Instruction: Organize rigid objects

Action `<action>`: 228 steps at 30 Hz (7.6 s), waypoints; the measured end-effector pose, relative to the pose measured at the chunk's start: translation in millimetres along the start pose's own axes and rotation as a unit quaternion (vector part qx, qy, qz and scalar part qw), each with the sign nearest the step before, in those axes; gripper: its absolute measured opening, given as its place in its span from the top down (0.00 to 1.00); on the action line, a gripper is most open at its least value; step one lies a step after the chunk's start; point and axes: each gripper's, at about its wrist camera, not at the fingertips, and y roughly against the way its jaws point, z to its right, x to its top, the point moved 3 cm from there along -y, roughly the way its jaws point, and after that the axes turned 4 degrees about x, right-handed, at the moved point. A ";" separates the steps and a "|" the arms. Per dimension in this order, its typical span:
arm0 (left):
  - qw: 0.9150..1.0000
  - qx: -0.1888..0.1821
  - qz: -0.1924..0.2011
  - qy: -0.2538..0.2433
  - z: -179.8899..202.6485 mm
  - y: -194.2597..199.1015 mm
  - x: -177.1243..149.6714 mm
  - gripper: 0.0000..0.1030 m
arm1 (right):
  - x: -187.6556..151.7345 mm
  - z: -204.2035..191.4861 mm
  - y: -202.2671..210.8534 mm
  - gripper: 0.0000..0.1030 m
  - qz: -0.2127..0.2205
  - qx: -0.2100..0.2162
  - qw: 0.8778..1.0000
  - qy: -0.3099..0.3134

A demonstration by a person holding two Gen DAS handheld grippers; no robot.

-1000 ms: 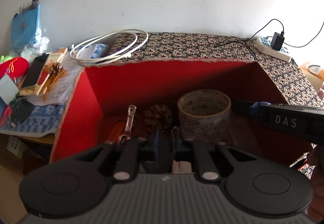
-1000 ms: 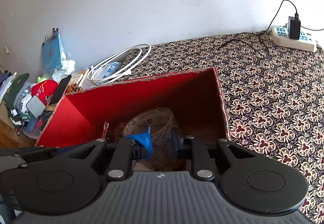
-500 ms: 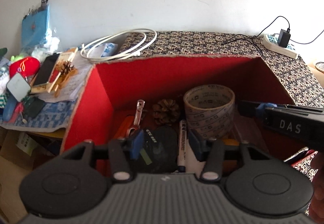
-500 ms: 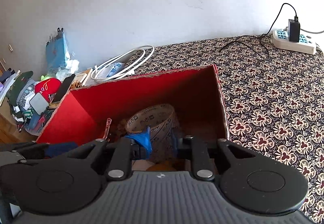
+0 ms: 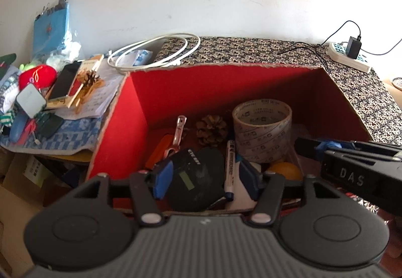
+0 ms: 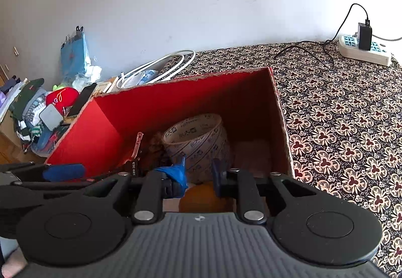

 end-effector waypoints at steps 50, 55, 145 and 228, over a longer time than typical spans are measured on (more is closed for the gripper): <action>0.996 -0.035 0.018 -0.081 68.2 60.3 17.4 0.23 | 1.4 58.0 118.9 0.90 0.073 -0.232 0.965 -0.098; 0.995 -0.037 0.021 -0.087 99.5 70.8 14.9 0.23 | -6.1 85.7 131.6 0.90 0.063 -0.239 0.963 -0.109; 0.998 0.052 -0.020 -0.042 -61.4 36.3 41.5 0.22 | 33.0 -32.8 64.1 0.87 -0.036 -0.086 0.995 -0.027; 0.995 0.027 -0.071 -0.061 -40.9 -94.3 45.4 0.19 | 44.0 1.2 -55.8 0.86 -0.068 -0.123 0.990 -0.020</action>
